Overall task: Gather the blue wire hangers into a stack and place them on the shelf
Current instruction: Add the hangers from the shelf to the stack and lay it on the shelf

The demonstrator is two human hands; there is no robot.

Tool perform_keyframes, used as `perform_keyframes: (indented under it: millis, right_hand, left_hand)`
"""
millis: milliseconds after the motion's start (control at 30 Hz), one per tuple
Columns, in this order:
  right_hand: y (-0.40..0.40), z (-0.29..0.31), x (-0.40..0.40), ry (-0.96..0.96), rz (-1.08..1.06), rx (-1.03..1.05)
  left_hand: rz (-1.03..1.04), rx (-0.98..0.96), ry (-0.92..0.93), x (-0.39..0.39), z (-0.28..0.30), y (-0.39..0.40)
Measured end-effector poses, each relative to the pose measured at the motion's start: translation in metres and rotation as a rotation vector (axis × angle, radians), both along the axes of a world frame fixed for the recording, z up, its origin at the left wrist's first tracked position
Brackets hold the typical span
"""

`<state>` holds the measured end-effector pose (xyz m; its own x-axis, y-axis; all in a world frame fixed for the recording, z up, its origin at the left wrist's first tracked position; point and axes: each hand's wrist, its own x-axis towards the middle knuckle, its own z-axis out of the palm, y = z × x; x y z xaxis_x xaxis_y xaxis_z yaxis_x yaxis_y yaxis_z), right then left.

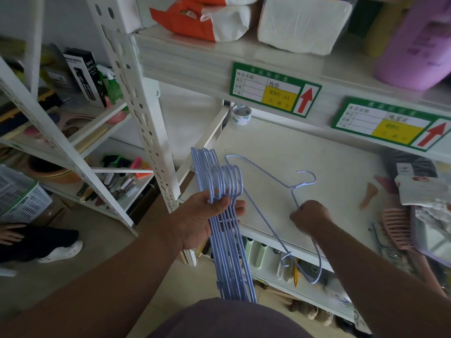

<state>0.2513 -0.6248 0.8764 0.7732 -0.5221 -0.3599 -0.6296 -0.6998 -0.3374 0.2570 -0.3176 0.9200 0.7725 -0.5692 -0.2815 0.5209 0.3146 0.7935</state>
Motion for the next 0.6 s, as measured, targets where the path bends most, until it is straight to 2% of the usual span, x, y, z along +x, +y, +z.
perform_keyframes:
  millis: [100, 167, 300, 433, 600]
  right_hand:
    - [0.01, 0.018, 0.0, -0.2, -0.135, 0.391]
    - [0.027, 0.032, -0.004, -0.306, -0.107, 0.485]
    - [0.069, 0.056, -0.023, -0.32, 0.109, 0.508]
    - [0.104, 0.057, -0.042, -0.256, 0.349, 0.371]
    - [0.118, 0.056, -0.054, -0.22, 0.33, 0.407]
  left_hand:
    - [0.006, -0.001, 0.003, -0.001, 0.001, 0.001]
    - [0.013, -0.008, -0.002, -0.001, 0.001, 0.001]
    - [0.032, -0.015, 0.007, -0.003, 0.004, -0.001]
    - [0.051, 0.003, -0.011, -0.004, 0.01, -0.003]
    - [0.078, 0.004, -0.036, -0.005, 0.011, -0.003]
